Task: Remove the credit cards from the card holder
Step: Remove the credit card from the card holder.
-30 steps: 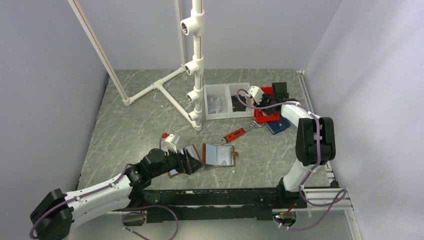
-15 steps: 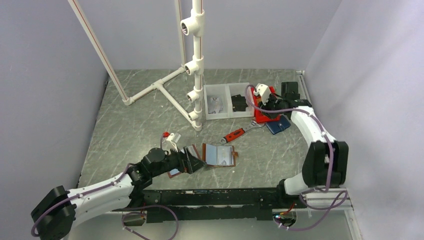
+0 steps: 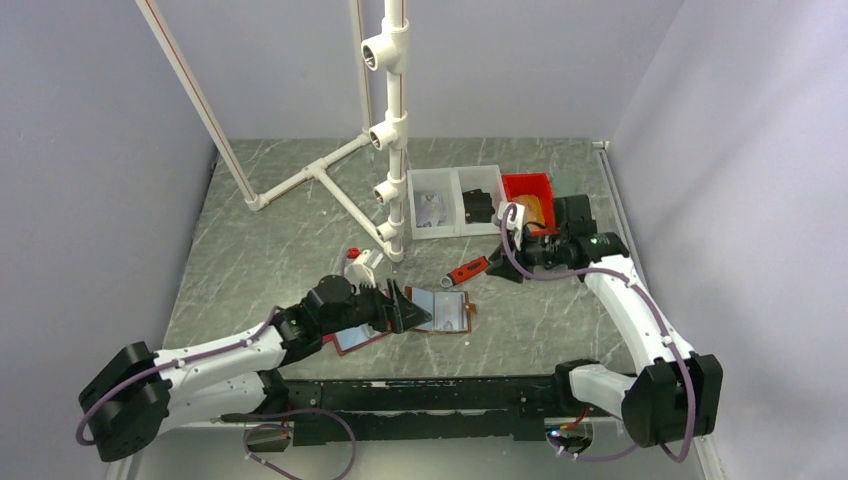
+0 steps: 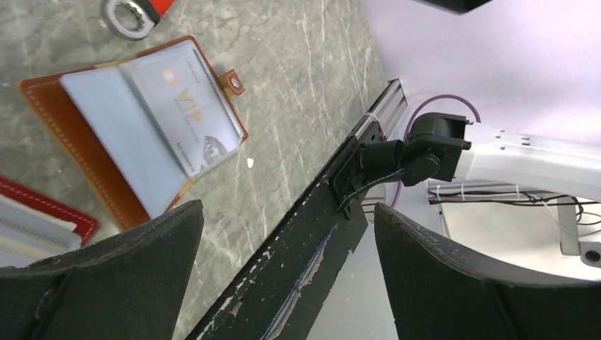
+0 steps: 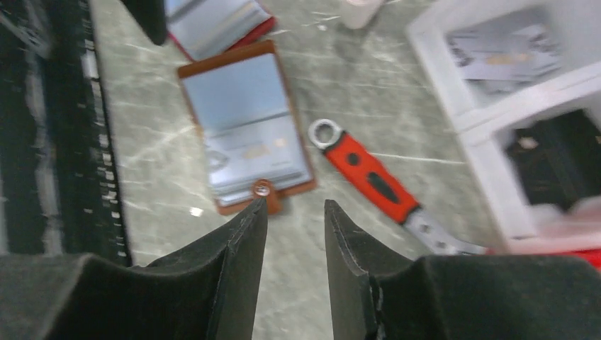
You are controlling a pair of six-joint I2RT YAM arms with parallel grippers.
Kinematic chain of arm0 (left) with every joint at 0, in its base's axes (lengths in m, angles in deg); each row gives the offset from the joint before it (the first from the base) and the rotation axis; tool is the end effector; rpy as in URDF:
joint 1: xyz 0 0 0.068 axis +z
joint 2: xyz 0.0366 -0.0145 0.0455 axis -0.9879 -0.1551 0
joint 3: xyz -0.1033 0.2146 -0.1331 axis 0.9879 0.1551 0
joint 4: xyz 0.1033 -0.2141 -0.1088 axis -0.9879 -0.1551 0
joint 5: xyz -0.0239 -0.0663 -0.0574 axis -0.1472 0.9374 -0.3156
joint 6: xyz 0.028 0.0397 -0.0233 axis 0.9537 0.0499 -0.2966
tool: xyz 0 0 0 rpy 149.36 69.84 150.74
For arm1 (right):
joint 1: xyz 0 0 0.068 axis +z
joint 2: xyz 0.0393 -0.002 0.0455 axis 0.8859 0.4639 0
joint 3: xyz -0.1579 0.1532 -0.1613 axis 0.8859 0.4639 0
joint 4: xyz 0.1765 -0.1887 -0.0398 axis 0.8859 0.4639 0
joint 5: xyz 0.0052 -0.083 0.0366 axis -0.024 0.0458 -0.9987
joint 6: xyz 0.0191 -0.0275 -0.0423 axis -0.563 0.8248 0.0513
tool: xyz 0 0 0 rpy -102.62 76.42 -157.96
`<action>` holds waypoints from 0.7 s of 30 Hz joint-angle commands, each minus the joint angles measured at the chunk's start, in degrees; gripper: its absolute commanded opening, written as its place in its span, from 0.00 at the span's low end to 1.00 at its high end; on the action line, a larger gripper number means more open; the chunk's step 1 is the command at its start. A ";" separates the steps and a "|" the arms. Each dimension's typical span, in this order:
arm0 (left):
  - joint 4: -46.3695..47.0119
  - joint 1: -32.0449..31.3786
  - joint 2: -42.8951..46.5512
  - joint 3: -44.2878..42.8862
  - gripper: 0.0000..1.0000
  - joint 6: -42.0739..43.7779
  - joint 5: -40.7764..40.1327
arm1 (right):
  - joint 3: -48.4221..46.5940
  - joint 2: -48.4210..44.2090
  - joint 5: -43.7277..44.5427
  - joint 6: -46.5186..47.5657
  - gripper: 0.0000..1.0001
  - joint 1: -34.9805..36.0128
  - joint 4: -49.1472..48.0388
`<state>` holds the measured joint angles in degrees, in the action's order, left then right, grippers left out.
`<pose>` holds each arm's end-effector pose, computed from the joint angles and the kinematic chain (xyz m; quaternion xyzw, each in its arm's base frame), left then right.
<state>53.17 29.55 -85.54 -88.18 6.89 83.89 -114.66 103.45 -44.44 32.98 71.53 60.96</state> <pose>0.1228 -0.1663 0.2027 0.0519 0.7939 -0.5265 0.2997 0.2148 0.0628 0.2870 -0.5216 0.6911 0.2946 0.4043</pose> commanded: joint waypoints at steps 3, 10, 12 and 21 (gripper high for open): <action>-9.29 -5.61 -6.89 -9.67 0.93 3.69 -7.06 | 10.14 -2.43 -8.67 -8.62 0.37 1.59 -11.36; -18.68 -9.96 -21.28 -20.75 0.87 5.38 -14.90 | 11.09 2.79 0.72 -8.89 0.17 8.05 -15.03; -20.62 -10.02 -24.49 -22.80 0.85 4.83 -16.38 | 11.15 4.32 3.18 -9.42 0.12 9.98 -15.93; -18.62 -10.00 -30.48 -24.34 0.74 6.74 -17.68 | 8.32 14.49 10.41 -17.69 0.01 16.29 -18.34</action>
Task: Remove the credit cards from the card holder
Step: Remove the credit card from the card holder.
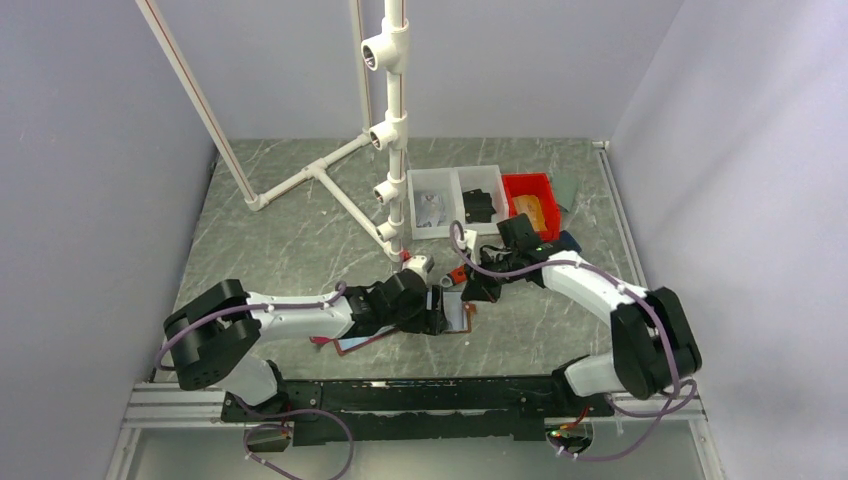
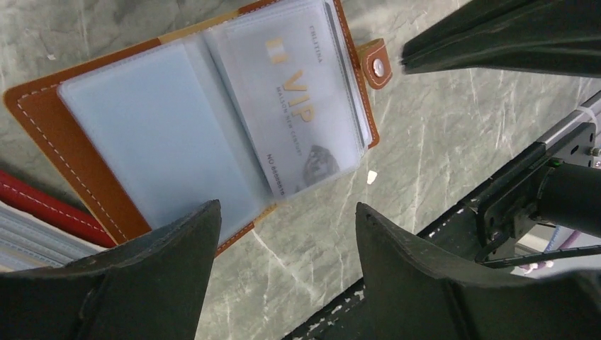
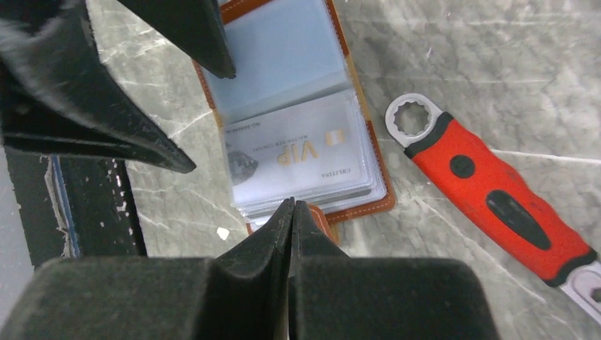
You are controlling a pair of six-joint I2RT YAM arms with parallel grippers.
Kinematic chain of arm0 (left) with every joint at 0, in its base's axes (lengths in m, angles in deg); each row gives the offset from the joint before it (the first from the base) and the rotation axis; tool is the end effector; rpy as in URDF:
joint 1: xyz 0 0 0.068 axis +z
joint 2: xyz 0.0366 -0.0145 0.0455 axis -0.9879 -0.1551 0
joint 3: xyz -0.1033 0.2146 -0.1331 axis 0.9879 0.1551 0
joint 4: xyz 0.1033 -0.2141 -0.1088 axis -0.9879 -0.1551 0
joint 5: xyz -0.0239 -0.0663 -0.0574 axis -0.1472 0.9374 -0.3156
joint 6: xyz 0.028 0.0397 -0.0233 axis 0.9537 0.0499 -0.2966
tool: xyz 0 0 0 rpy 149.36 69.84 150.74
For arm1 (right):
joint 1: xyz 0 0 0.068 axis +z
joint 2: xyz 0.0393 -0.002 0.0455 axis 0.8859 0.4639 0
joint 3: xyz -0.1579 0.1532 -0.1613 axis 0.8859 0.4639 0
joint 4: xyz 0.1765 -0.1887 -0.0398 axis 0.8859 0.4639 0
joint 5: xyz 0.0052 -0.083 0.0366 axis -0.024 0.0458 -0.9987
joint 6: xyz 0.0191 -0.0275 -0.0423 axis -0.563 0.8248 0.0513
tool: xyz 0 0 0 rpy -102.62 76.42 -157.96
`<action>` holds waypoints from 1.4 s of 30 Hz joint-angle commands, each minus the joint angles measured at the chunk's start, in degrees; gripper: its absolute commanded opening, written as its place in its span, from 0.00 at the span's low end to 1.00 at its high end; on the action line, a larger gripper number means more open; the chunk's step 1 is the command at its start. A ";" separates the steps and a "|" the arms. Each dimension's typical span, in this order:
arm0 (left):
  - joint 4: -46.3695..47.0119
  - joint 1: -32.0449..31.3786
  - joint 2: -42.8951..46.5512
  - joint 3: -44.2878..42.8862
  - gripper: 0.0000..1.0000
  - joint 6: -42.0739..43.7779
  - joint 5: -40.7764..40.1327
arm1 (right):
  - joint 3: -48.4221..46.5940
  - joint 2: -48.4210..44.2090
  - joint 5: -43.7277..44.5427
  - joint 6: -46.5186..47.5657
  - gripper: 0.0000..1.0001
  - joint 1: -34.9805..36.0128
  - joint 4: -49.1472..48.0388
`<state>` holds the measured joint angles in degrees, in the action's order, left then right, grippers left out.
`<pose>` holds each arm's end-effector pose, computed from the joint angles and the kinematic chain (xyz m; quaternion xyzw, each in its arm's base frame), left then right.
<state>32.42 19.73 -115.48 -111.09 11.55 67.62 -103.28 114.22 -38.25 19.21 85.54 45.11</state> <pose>0.1442 -0.2583 0.1753 0.0881 0.9143 -0.3033 0.2536 0.2168 0.1202 0.1989 -0.5082 0.7384 0.3461 0.2769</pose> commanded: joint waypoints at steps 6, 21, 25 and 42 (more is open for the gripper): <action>5.23 -0.18 -1.27 -0.73 0.73 3.28 -0.21 | -4.49 9.28 9.34 -4.27 0.00 5.10 -1.81; 10.93 0.34 -5.35 1.20 0.73 2.10 0.96 | -5.15 12.95 13.06 -3.49 0.00 8.77 -1.86; 9.42 0.50 -8.53 -0.12 0.74 1.76 1.81 | -6.50 14.19 11.53 -4.84 0.00 10.35 -1.43; 1.26 1.24 -11.70 -1.33 0.45 -6.02 -5.47 | -11.35 16.70 -1.49 -2.61 0.00 12.63 4.92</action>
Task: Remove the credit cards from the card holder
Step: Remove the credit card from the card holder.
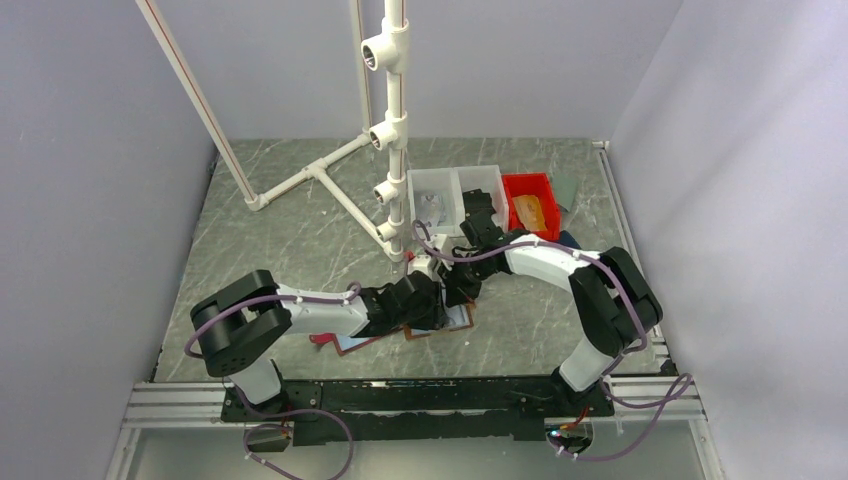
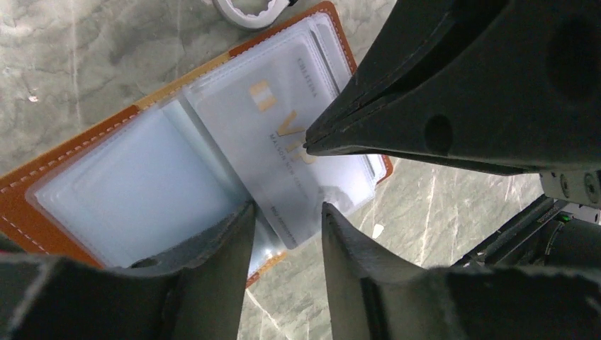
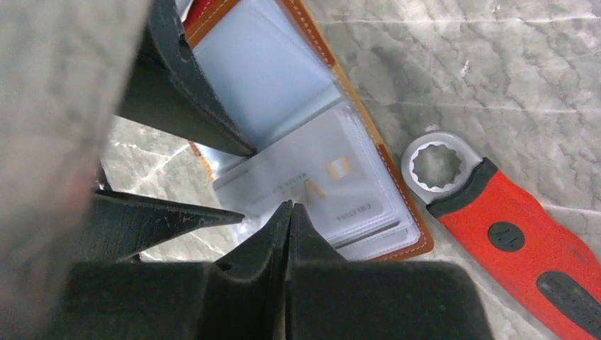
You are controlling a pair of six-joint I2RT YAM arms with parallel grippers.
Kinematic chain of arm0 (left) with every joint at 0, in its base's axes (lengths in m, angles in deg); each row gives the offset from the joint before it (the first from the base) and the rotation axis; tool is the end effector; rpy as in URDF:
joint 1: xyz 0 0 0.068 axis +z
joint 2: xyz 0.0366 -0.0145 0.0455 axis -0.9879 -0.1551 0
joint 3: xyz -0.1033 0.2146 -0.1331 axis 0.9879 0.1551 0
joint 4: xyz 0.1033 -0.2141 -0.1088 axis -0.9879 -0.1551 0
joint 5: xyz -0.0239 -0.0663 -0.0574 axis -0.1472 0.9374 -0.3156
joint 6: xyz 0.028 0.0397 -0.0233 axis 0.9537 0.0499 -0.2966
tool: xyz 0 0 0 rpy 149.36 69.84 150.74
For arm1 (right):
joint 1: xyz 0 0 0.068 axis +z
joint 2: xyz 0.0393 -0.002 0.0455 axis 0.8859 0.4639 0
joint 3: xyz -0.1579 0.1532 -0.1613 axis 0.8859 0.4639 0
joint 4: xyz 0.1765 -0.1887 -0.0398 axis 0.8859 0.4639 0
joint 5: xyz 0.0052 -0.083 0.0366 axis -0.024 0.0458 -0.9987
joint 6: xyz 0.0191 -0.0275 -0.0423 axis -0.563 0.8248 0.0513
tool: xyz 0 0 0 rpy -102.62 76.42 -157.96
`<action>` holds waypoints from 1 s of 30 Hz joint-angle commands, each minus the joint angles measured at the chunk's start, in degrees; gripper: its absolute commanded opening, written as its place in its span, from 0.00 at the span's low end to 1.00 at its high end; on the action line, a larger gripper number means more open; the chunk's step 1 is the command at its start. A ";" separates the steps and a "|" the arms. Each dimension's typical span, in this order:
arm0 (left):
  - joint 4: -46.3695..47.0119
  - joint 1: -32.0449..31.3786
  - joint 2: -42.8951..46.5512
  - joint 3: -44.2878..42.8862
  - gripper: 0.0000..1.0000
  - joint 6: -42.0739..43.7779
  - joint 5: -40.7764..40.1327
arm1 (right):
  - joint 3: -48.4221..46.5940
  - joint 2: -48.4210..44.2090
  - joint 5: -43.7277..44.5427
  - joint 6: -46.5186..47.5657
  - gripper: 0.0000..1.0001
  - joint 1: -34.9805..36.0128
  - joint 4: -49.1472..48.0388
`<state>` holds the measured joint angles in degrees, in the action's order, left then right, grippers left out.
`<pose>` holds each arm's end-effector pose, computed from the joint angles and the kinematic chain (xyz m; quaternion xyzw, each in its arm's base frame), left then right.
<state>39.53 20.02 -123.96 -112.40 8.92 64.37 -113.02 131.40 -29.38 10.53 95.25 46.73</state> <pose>0.1576 -0.2753 0.1494 0.0536 0.9161 -0.2930 0.2684 0.2399 0.1801 0.1653 -0.4974 0.7922 0.3167 0.1572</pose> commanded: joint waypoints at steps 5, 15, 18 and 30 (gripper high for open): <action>-4.55 1.79 -3.25 1.48 0.21 -4.06 -1.84 | -1.82 -0.43 -10.23 6.22 0.00 2.97 3.80; -3.32 2.96 -1.33 5.24 0.00 -4.59 -1.60 | -0.15 -6.06 0.97 8.62 0.00 0.05 2.60; -2.29 3.37 -0.70 6.58 0.00 -4.31 -1.21 | 0.24 -7.60 0.68 10.70 0.00 -1.12 3.87; 1.08 3.84 -0.18 8.34 0.00 -3.54 1.06 | -0.40 -4.41 2.07 12.51 0.00 -1.18 6.33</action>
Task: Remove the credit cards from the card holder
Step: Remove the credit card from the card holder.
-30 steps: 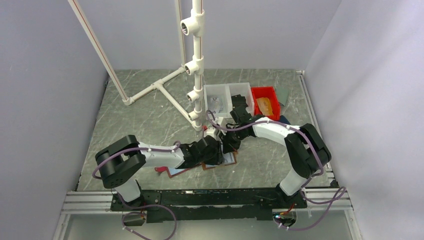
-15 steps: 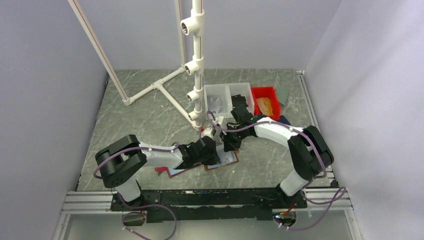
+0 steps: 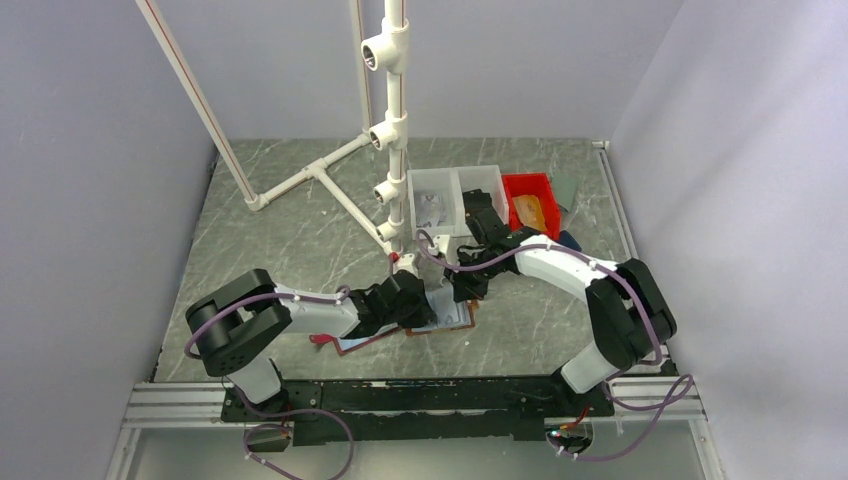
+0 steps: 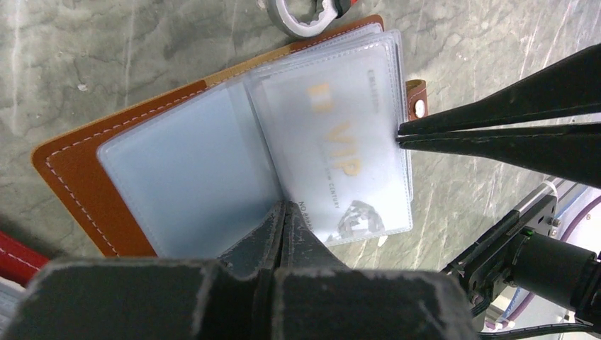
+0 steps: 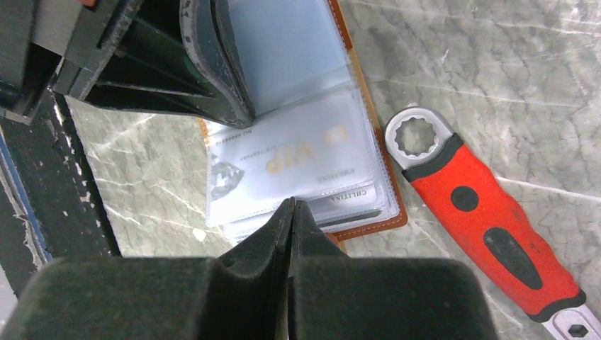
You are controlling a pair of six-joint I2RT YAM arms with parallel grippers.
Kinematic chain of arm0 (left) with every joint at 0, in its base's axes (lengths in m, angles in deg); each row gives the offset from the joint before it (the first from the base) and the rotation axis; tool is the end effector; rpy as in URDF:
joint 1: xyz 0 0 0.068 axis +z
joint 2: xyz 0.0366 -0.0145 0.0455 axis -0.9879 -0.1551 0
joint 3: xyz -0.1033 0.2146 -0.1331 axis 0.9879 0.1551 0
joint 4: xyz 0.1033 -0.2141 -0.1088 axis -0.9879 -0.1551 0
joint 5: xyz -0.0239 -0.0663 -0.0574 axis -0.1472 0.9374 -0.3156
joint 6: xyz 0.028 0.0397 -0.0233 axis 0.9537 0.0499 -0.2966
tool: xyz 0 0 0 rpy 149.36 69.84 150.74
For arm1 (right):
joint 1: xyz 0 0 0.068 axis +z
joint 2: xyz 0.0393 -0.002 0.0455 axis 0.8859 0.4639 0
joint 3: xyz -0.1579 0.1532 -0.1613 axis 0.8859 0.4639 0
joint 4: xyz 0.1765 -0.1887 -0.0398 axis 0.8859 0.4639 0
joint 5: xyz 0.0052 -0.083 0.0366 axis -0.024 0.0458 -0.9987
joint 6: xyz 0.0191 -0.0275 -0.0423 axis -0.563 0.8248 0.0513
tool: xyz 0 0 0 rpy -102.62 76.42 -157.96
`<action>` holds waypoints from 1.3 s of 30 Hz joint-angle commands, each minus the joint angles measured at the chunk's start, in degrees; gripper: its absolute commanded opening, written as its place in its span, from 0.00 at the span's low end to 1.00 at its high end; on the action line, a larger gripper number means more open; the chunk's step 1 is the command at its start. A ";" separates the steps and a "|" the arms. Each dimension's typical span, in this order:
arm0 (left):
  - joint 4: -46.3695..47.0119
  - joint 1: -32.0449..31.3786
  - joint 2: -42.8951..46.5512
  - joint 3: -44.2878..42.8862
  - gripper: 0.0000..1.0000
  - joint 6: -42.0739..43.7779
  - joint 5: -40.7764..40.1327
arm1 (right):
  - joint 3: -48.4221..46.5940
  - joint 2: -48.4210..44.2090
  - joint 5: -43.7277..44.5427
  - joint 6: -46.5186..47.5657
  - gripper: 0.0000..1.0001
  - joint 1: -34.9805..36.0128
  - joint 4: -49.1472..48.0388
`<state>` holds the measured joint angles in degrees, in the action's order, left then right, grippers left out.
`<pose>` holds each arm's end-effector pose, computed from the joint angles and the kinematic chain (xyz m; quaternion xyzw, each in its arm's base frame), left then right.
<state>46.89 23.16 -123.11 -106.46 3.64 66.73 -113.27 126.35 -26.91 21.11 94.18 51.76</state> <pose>0.1632 -0.2542 0.1355 -0.0066 0.9105 -0.3240 0.2567 0.2331 0.1679 0.1863 -0.5618 0.7550 0.2787 0.1914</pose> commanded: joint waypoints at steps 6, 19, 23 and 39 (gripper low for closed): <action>-5.00 1.16 -0.81 3.22 0.00 1.80 -0.19 | -1.05 1.23 0.95 1.99 0.00 -0.23 1.95; -1.88 1.61 -0.40 4.82 0.00 1.80 1.57 | -1.80 -0.24 -6.08 6.70 0.01 -2.51 6.26; -0.26 1.65 -0.03 5.49 0.00 1.87 2.19 | -1.12 0.85 -4.67 4.17 0.01 -1.50 3.91; 13.23 2.93 1.45 10.41 0.00 2.02 8.42 | -2.06 1.98 -10.20 -5.28 0.01 1.09 -1.90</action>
<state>60.20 25.35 -121.54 -98.00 3.98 72.08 -113.31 129.31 -32.90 18.77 95.18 53.20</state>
